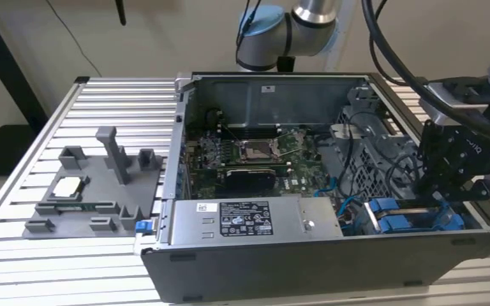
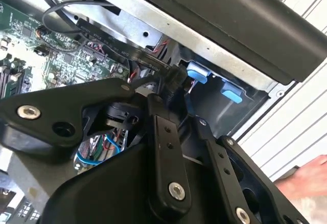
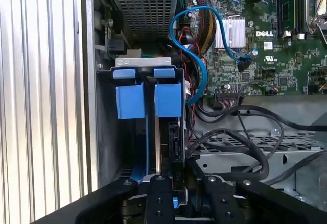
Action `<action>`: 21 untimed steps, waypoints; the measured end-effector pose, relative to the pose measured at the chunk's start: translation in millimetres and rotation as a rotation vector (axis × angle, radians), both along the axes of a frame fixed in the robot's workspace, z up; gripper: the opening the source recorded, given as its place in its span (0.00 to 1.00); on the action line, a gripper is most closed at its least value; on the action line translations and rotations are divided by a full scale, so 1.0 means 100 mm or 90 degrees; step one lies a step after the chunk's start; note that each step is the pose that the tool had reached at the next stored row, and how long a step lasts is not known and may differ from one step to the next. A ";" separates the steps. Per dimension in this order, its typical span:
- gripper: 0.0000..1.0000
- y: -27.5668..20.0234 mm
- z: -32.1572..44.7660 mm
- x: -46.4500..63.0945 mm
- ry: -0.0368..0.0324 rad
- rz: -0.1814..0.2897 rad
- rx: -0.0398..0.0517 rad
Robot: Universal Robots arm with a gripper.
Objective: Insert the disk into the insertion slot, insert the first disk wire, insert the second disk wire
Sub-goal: 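Insert the first disk wire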
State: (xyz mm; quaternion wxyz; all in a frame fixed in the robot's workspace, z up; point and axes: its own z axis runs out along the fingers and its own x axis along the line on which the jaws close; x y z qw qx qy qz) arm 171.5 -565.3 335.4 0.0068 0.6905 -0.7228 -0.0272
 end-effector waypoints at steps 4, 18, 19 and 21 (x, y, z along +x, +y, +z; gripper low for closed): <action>0.27 0.000 0.062 0.00 -0.0003 -0.005 -0.0001; 0.27 0.037 0.265 -0.02 -0.0152 -0.026 0.0002; 0.27 0.045 0.275 -0.02 -0.0164 -0.028 0.0001; 0.27 0.064 0.295 -0.02 -0.0198 -0.030 0.0001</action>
